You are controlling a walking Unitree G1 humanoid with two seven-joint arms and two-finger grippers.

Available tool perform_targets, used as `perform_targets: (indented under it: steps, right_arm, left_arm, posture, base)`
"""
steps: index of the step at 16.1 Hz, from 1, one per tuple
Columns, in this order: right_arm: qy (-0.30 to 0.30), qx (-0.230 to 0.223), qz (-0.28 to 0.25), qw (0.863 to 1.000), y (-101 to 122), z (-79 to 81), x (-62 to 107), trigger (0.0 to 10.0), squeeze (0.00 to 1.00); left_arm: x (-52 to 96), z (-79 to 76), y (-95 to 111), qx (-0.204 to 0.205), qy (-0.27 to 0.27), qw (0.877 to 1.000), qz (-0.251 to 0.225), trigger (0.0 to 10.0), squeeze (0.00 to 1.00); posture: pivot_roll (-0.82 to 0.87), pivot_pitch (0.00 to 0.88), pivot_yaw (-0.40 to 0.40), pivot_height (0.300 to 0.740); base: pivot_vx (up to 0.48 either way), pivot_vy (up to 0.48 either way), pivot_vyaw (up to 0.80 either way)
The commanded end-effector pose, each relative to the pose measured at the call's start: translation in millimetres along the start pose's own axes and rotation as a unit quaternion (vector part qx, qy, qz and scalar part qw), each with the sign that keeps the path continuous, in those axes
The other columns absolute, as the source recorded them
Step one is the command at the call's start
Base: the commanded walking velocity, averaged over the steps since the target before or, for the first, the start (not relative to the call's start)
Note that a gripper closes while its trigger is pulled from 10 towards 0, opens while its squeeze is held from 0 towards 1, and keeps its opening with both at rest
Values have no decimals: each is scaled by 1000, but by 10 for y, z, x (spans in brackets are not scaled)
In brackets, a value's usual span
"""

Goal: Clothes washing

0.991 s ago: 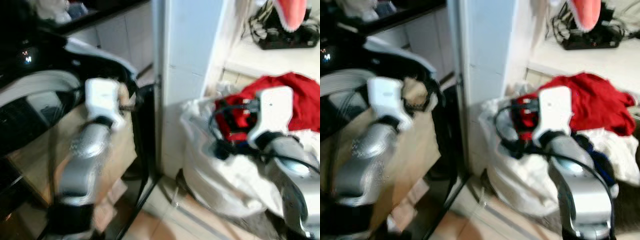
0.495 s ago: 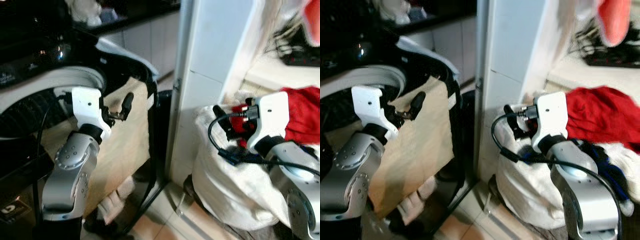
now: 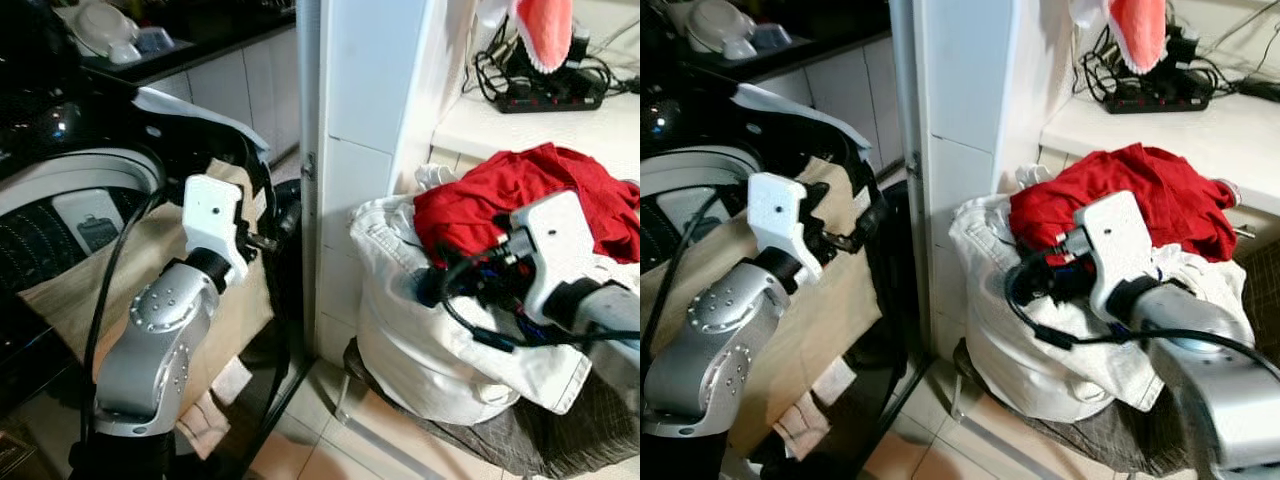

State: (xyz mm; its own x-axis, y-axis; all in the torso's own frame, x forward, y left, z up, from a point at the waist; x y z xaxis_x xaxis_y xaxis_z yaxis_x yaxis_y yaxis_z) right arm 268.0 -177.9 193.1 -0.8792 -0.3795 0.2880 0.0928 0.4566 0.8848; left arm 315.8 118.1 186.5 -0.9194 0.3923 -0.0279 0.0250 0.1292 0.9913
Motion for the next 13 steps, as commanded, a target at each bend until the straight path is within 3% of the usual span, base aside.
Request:
perform_targets:
  steps: [1,4,7,9,11,12,13]
  right_arm:
    - [17,4,14,1000,-9,-34,82,10000,1000]
    - [80,36,68,994,-143,-15,227,10000,1000]
    - [95,87,136,982,-221,-155,343,10000,1000]
    - [84,118,186,972,-314,-260,398,10000,1000]
    - [69,105,218,968,-461,-315,412,10000,1000]
    - [66,96,217,969,-503,-308,380,10000,937]
    - [62,91,222,969,-581,-302,347,10000,0]
  left_arm:
    - [-16,-46,4,-1,-8,1000,4,10000,0]
    - [-26,-91,-27,-1,-20,1000,11,10000,0]
    - [72,-248,-7,21,-113,993,21,10000,0]
    - [141,-315,-22,8,-160,986,38,10000,0]
    - [227,-357,-120,4,-197,978,73,10000,0]
    - [249,-394,-146,7,-213,973,84,10000,0]
    - [294,-470,-190,18,-241,965,101,10000,0]
  posture:
    - [-95,0,23,740]
    - [-98,0,26,740]
    - [-98,0,20,740]
    - [-93,0,15,740]
    - [-96,0,23,740]
    - [-98,0,27,740]
    - [-99,0,31,740]
  base:
    - [0,0,0]
    - [0,0,0]
    - [0,0,0]
    - [0,0,0]
    - [0,0,0]
    - [0,0,0]
    - [0,0,0]
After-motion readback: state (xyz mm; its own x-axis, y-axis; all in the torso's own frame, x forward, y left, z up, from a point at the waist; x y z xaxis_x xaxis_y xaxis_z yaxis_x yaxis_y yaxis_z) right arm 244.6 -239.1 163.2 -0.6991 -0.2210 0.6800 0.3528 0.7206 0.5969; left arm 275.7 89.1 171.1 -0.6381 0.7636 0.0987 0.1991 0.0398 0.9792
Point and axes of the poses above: a point about 5 cm out from each wrist's last joint towards the gripper, its own x axis pointing back from the gripper into the wrist, its own y axis along the axis of the wrist's last joint, z = x × y, the point moved 4 cm from there along -x, pointing out of the wrist towards the gripper, and after that the axes turned 10 degrees about x, right-handed, at the moved point
